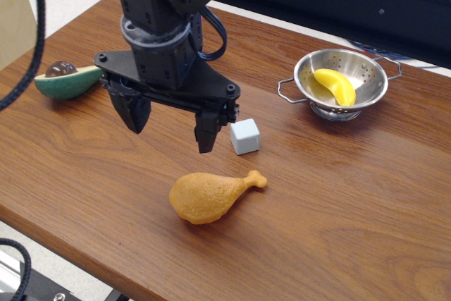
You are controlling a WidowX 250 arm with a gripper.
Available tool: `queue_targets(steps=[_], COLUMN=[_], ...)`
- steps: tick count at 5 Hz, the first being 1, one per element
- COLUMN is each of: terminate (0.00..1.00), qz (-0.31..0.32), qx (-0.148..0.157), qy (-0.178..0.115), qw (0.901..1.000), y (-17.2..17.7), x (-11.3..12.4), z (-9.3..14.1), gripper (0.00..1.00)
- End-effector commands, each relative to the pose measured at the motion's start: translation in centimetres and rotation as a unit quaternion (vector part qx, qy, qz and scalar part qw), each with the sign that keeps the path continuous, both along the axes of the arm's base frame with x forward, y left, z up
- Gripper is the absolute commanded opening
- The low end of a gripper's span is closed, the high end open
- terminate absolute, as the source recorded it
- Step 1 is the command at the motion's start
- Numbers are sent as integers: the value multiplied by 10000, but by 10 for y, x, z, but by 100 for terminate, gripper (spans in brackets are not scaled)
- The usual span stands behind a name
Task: Take banana out of colander
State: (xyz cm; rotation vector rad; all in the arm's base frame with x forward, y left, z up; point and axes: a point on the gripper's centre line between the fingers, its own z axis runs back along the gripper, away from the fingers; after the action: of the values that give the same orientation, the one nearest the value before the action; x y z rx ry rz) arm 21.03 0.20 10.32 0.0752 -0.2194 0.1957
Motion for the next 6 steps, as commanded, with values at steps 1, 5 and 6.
queue_targets(steps=[1, 5, 6], terminate=[0, 0, 0], qz=[0, 1175, 1488], qx=[0, -702, -683], qy=[0, -101, -199], qw=[10000, 9905, 9863], y=[0, -83, -87], x=[0, 138, 165], z=[0, 34, 22], gripper=[100, 100, 100])
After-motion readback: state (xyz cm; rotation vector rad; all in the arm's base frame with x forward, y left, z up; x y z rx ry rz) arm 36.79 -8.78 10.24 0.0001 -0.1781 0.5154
